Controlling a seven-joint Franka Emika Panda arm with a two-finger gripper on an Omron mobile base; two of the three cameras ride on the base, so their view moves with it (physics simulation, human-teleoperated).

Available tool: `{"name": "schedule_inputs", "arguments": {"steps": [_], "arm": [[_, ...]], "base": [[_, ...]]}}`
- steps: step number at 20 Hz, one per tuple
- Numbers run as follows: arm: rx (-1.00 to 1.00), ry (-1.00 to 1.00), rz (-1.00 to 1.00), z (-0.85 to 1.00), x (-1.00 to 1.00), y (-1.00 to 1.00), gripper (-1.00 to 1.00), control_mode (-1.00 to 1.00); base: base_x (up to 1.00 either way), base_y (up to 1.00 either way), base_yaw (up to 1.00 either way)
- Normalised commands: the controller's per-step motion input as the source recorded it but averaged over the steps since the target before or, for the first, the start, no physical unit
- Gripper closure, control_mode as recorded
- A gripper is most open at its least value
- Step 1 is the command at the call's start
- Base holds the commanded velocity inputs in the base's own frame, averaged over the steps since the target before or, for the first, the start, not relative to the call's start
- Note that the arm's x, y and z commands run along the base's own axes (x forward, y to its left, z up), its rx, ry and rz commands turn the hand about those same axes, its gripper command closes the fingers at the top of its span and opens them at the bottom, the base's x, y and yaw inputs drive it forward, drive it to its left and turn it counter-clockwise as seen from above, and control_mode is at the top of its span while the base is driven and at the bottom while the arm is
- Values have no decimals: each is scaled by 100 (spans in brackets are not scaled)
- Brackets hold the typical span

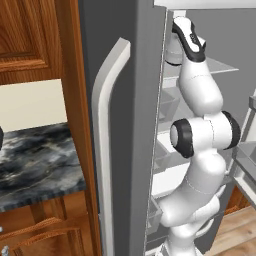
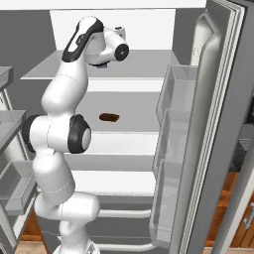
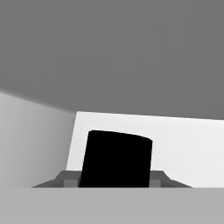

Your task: Place the liquor and beer on the top shelf of the fridge to keep them out of children's reach, and place the sweet potato on lower shelves for easy access.

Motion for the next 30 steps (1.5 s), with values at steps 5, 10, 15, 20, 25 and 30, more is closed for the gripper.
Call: {"name": "schedule_inputs", "arguments": {"steps": [5, 10, 15, 20, 25, 30], "arm": [[0, 0, -3, -3, 6, 0, -100, -100], [0, 0, -1, 0, 0, 0, -100, -100], [0, 0, -1, 0, -16, 0, -100, -100], [-1, 0, -2, 0, -53, 0, -100, -100], [-1, 0, -2, 0, -61, -9, -100, -100], [0, 0, -4, 0, -92, -26, -100, -100]], "base": [[0, 0, 0], [0, 0, 0], [0, 0, 0], [0, 0, 0], [0, 0, 0], [0, 0, 0]]}}
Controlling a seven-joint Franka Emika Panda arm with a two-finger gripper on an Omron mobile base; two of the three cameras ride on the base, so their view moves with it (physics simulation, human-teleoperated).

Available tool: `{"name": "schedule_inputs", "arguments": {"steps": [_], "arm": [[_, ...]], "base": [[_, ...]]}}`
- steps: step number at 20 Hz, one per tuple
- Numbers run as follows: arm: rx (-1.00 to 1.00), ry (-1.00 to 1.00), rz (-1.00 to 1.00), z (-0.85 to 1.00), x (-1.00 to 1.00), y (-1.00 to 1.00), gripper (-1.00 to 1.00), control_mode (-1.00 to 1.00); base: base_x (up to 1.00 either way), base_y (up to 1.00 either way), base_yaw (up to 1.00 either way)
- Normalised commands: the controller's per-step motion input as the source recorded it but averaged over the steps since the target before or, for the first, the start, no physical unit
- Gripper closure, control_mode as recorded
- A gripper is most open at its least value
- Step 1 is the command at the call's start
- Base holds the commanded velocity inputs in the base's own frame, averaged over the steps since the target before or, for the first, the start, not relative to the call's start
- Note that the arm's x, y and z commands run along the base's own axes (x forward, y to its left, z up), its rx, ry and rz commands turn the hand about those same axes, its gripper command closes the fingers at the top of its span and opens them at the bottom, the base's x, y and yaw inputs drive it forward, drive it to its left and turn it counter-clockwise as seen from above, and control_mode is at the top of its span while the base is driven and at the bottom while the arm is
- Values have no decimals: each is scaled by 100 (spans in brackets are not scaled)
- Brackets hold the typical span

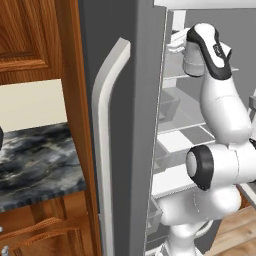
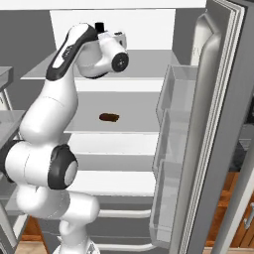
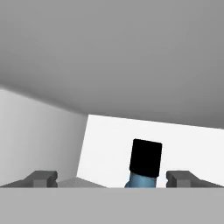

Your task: Place the liquor and beer on the top shelf of the fridge to keep them out of children's reach, and place the sweet potato on lower shelves for easy access.

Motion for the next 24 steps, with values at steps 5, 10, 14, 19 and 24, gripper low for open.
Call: {"name": "schedule_inputs", "arguments": {"steps": [5, 10, 14, 19, 24], "arm": [[-7, 9, -2, -15, -100, -20, -100, -100], [-15, 22, 0, -41, -100, -15, -100, -100], [-16, 24, 0, -41, -100, -25, -100, -100], [-18, 25, 1, -47, -89, -13, -100, -100], [-22, 26, 9, -78, -47, 0, -100, -100]], "base": [[0, 0, 0], [0, 0, 0], [0, 0, 0], [0, 0, 0], [0, 0, 0]]}}
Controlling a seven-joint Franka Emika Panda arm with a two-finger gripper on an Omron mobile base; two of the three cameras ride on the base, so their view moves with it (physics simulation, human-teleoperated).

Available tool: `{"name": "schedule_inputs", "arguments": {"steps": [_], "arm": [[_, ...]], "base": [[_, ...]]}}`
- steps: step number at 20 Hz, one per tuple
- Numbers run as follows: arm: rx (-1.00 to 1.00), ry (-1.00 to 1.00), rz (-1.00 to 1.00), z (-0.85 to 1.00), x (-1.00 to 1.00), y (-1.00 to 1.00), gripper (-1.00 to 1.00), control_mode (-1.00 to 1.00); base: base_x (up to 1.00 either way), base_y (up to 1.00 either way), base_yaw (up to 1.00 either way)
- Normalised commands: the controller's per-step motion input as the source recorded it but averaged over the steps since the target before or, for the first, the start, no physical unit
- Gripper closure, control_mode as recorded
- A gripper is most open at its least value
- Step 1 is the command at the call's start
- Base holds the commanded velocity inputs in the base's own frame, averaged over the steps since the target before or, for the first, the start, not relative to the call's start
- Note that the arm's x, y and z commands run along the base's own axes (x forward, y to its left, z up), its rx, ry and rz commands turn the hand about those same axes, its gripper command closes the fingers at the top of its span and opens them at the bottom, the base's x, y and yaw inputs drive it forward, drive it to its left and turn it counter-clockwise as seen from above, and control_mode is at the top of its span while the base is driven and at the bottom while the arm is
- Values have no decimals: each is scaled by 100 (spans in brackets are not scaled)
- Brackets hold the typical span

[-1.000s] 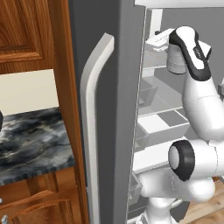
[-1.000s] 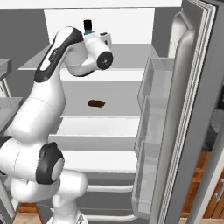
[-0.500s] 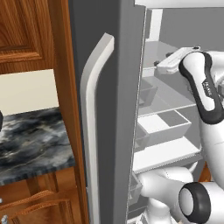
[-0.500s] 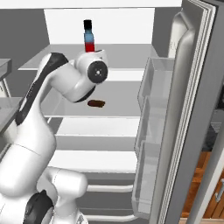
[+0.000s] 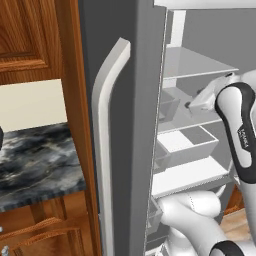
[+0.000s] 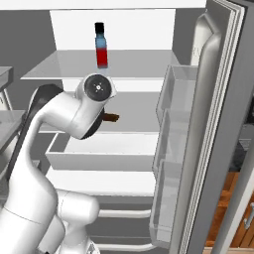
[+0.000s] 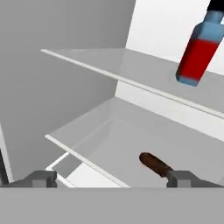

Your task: Place the liquor and beer on the top shelf of the fridge to keep them out of children's reach, and place the sweet potato on lower shelves for easy access.

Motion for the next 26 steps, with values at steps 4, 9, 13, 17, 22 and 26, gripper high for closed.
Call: {"name": "schedule_inputs", "arguments": {"steps": [4, 9, 13, 17, 22, 26], "arm": [[-22, 25, 12, -84, -33, 0, -100, -100], [-22, 24, 11, -72, -26, 1, -100, -100], [-22, 11, 10, -56, -16, 4, -100, -100], [-15, 0, 13, -47, -34, 0, -100, -100], [-12, -3, 13, -31, -36, 0, -100, -100], [-10, -4, 16, -17, -16, 0, -100, -100]], "base": [[0, 0, 0], [0, 0, 0], [0, 0, 0], [0, 0, 0], [0, 0, 0], [0, 0, 0]]}}
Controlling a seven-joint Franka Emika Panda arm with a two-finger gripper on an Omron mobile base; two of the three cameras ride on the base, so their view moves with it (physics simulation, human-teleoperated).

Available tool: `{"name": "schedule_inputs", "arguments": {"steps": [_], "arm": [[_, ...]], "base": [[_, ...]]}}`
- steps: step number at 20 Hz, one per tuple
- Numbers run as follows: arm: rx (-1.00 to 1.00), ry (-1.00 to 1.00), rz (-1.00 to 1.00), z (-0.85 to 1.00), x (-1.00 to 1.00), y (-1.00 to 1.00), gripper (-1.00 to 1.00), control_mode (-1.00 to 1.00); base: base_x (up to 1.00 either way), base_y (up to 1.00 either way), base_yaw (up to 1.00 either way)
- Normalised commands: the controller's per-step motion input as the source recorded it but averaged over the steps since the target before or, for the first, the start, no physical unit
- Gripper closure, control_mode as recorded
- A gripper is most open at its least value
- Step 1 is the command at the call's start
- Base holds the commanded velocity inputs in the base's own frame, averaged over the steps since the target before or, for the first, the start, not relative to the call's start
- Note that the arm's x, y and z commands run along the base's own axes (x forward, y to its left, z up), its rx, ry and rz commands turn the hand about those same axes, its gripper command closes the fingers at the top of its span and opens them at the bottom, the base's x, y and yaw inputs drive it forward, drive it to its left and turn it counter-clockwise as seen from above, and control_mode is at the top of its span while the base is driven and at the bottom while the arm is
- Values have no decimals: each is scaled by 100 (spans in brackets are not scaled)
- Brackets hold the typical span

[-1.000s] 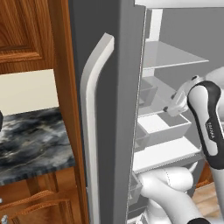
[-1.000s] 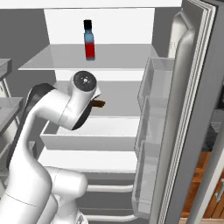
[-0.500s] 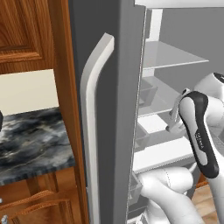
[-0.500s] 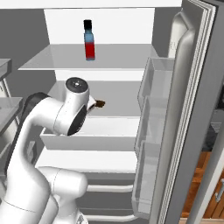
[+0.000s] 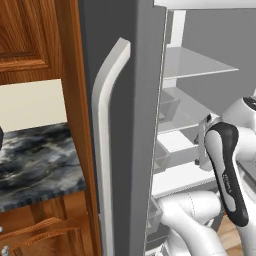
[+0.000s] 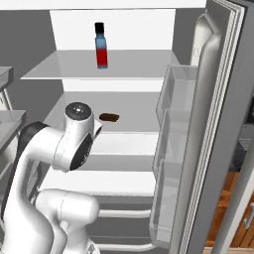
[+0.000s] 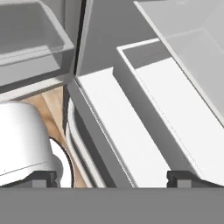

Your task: Place the liquor and beer on the top shelf of the fridge to keep them out of children's reach, and place the sweet potato on lower shelves for easy access.

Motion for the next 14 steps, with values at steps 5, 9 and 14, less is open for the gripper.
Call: {"name": "schedule_inputs", "arguments": {"steps": [5, 9, 14], "arm": [[-7, -1, 19, -1, -6, 0, -100, -100], [-5, -3, 10, 0, -7, 0, -100, 100], [0, 0, 0, 0, 0, 0, -100, 100]], "base": [[0, 0, 0], [-6, 0, 10], [-41, -8, 17]]}}
